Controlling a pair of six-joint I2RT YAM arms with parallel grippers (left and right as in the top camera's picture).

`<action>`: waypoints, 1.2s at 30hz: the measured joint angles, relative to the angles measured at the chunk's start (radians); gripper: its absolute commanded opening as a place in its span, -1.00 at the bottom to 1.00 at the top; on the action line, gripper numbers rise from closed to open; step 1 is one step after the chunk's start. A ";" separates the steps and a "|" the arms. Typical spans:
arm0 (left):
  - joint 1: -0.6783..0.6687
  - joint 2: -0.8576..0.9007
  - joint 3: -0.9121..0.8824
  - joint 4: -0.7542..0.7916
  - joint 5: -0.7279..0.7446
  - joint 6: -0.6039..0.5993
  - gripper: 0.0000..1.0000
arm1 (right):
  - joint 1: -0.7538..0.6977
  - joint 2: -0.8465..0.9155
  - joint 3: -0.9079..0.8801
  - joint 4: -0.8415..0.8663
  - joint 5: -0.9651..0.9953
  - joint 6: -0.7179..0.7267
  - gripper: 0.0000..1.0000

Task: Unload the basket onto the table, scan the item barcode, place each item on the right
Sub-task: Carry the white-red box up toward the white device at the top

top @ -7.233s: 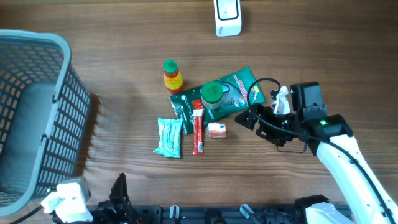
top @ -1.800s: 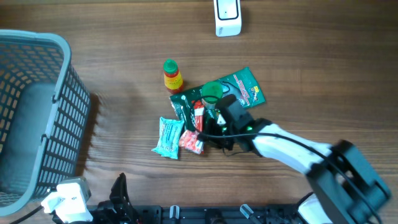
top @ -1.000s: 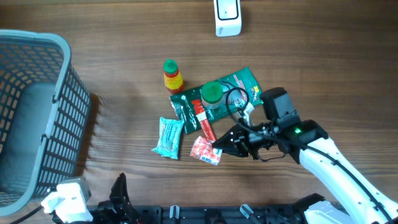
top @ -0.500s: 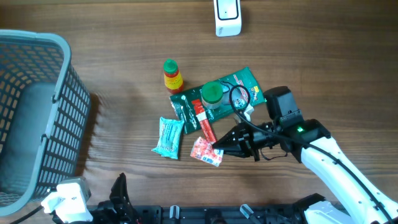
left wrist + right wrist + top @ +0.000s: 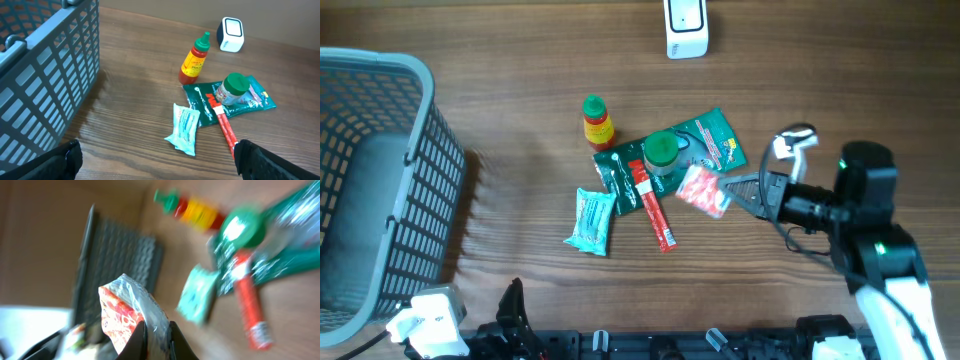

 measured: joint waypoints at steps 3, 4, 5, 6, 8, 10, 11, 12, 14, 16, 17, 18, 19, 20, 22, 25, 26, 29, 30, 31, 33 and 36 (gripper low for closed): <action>0.000 0.000 0.000 0.000 0.000 0.000 1.00 | 0.000 -0.068 0.000 0.050 0.336 -0.026 -0.91; 0.000 0.000 0.000 0.000 0.000 0.000 1.00 | 0.000 -0.072 0.000 0.061 0.447 -0.031 -0.91; 0.000 0.000 0.000 0.000 0.000 0.000 1.00 | -0.001 -0.069 0.000 0.065 0.551 -0.035 -0.92; 0.000 0.000 0.000 0.000 0.000 0.000 1.00 | -0.001 -0.055 0.000 0.082 0.656 -0.038 -0.91; 0.000 0.000 0.000 0.000 0.000 0.000 1.00 | -0.001 -0.017 0.000 0.129 0.746 -0.039 -0.91; 0.000 0.000 0.000 0.000 0.000 0.000 1.00 | -0.001 0.090 0.000 0.251 0.819 -0.044 -0.91; 0.000 0.000 0.000 0.000 0.000 0.000 1.00 | -0.001 0.131 -0.007 0.308 0.831 -0.052 -0.91; 0.000 0.000 0.000 0.000 0.000 0.000 1.00 | -0.001 0.172 -0.008 0.386 0.840 -0.058 -0.91; 0.000 -0.002 0.000 -0.001 0.000 0.000 1.00 | -0.001 0.316 -0.003 0.576 0.846 -0.080 -0.91; 0.000 -0.001 -0.002 -0.001 0.000 0.000 1.00 | -0.001 0.439 -0.007 0.750 0.846 -0.091 -0.91; 0.000 -0.001 -0.002 0.000 0.000 0.000 1.00 | 0.000 0.502 -0.010 0.861 0.842 -0.098 -0.91; 0.000 -0.001 -0.002 0.000 0.000 0.000 1.00 | 0.000 0.582 -0.009 1.022 0.838 -0.102 -0.91; 0.000 -0.001 -0.002 0.000 0.000 0.000 1.00 | 0.002 0.627 -0.007 1.103 0.837 -0.106 -0.91; 0.000 -0.001 -0.002 0.000 0.000 0.000 1.00 | 0.006 0.664 -0.004 1.174 0.835 -0.111 -0.91; 0.000 -0.001 -0.002 0.000 0.000 0.000 1.00 | 0.016 0.751 0.022 1.291 0.834 -0.131 -0.91; 0.000 -0.001 -0.002 0.000 0.000 0.000 1.00 | 0.044 0.895 0.113 1.323 0.831 -0.183 -0.91; 0.000 -0.001 -0.002 0.000 0.000 0.000 1.00 | 0.056 0.947 0.165 1.317 0.832 -0.206 -0.91; 0.000 -0.001 -0.002 -0.001 0.000 0.000 1.00 | 0.091 1.070 0.312 1.313 0.837 -0.272 -0.91; 0.000 -0.001 -0.002 0.000 0.000 0.000 1.00 | 0.104 1.111 0.372 1.309 0.844 -0.298 -0.91; 0.000 -0.001 -0.002 0.000 0.000 0.000 1.00 | 0.118 1.149 0.430 1.295 0.855 -0.330 -0.91; 0.000 -0.001 -0.002 0.000 0.000 0.000 1.00 | 0.144 1.213 0.532 1.270 0.877 -0.390 -0.91; 0.000 -0.001 -0.002 0.000 0.000 0.000 1.00 | 0.180 1.315 0.675 1.263 0.919 -0.465 -0.91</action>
